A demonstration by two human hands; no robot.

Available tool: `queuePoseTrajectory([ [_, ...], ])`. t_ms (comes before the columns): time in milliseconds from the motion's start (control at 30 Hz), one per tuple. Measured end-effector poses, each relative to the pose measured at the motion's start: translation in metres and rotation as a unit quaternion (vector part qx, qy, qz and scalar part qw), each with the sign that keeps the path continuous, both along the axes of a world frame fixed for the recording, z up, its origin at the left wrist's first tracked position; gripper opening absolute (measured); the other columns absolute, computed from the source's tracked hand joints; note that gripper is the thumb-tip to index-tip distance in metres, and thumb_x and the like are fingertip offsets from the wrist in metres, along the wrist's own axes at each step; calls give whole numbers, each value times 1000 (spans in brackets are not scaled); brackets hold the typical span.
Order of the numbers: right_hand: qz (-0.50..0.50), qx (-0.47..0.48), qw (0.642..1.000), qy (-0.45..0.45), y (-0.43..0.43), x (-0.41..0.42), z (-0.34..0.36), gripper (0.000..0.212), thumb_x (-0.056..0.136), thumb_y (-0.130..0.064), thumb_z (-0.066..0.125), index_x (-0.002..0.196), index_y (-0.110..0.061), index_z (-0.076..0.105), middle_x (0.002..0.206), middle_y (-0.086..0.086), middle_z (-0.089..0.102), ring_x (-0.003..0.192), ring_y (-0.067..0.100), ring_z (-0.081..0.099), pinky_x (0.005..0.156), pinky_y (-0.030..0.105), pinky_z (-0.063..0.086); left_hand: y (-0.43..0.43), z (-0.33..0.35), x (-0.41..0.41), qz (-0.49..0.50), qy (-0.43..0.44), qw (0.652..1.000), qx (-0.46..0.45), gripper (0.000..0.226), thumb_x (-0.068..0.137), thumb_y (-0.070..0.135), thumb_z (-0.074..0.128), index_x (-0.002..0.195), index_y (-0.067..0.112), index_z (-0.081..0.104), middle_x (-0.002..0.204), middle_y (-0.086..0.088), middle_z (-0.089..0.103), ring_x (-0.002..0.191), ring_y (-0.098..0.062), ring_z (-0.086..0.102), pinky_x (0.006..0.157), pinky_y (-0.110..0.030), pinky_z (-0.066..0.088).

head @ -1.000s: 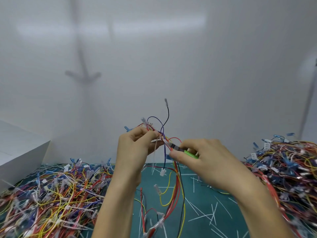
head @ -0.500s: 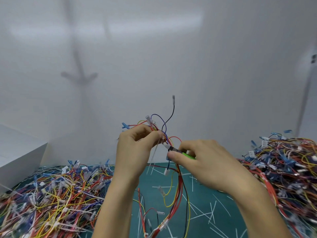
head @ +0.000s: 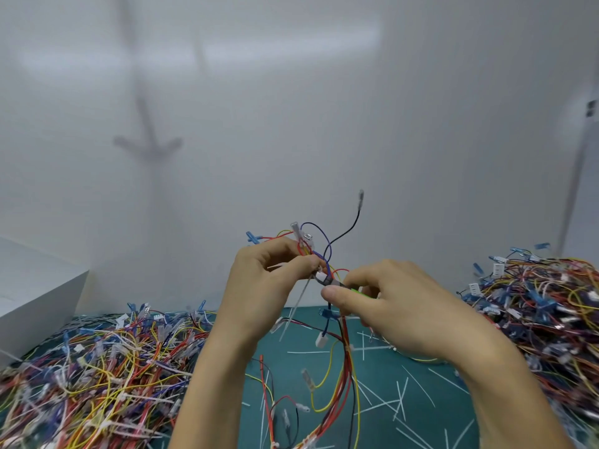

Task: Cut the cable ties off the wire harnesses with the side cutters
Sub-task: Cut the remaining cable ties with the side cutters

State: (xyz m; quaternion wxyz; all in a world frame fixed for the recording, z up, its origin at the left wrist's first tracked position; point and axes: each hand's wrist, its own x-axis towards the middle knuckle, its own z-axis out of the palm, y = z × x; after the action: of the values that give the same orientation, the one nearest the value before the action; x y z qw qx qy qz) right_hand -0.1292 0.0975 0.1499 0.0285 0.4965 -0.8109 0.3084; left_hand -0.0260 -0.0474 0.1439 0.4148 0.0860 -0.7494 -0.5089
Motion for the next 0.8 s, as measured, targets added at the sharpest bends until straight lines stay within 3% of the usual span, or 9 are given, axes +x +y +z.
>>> queuePoseTrajectory([
  [167,-5,13,1000,11,0,0,-1,58,85,-72,41,85,-20,67,73,8,67,70,23,62,71,40,52,1,0,-3,6,-11,1000,-26,12,74,24,66,72,14,71,79,-6,75,85,-28,70,90,-47,55],
  [333,-12,17,1000,16,-1,0,-2,54,87,-70,42,80,-21,62,70,7,64,68,24,60,69,41,52,0,-1,-2,15,-16,999,-48,12,75,25,66,74,15,72,77,0,75,82,-22,70,85,-43,54],
  [500,-14,16,999,37,-4,0,-4,53,87,-70,41,81,-21,60,60,1,47,61,19,43,57,35,35,-2,-3,-3,16,-19,999,-49,9,83,18,70,77,11,72,78,0,75,81,-21,70,84,-42,54],
  [800,-10,7,998,57,-7,0,-7,50,88,-68,39,87,-24,63,62,1,48,61,15,44,54,32,30,-5,-5,-3,22,-19,998,-47,11,81,21,67,77,12,71,77,-2,75,72,-16,73,81,-41,59],
])
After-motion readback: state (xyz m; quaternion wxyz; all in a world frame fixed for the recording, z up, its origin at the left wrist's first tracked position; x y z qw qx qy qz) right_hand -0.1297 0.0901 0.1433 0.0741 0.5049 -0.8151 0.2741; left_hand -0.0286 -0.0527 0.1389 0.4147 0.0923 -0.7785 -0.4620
